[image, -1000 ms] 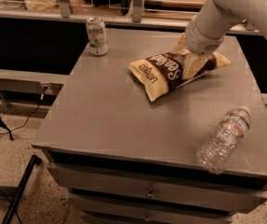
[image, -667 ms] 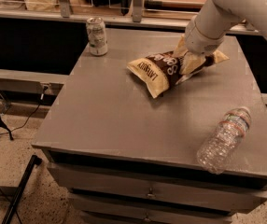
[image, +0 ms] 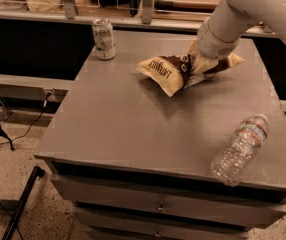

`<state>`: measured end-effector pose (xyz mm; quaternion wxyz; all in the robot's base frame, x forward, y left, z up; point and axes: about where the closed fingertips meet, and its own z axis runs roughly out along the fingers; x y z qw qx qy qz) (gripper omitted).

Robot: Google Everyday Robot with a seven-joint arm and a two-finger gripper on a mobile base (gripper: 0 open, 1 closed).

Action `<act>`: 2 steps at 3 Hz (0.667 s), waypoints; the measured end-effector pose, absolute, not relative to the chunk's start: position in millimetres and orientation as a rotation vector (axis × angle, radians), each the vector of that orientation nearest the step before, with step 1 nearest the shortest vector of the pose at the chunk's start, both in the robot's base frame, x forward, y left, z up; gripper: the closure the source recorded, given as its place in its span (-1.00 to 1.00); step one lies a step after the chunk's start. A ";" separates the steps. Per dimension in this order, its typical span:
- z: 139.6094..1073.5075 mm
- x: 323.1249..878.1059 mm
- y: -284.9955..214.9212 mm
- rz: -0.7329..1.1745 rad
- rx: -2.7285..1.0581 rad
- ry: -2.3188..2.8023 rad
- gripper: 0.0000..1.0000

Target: Pick brown chip bag

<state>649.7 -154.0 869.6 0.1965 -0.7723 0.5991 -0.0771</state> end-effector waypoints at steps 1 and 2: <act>869.9 649.7 -153.9 -0.216 -2.163 1.678 1.00; 883.8 654.7 -146.2 -0.218 -2.168 1.637 1.00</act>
Offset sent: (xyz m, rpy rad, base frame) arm 0.0147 0.0213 0.0472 0.0316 -0.0614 0.0739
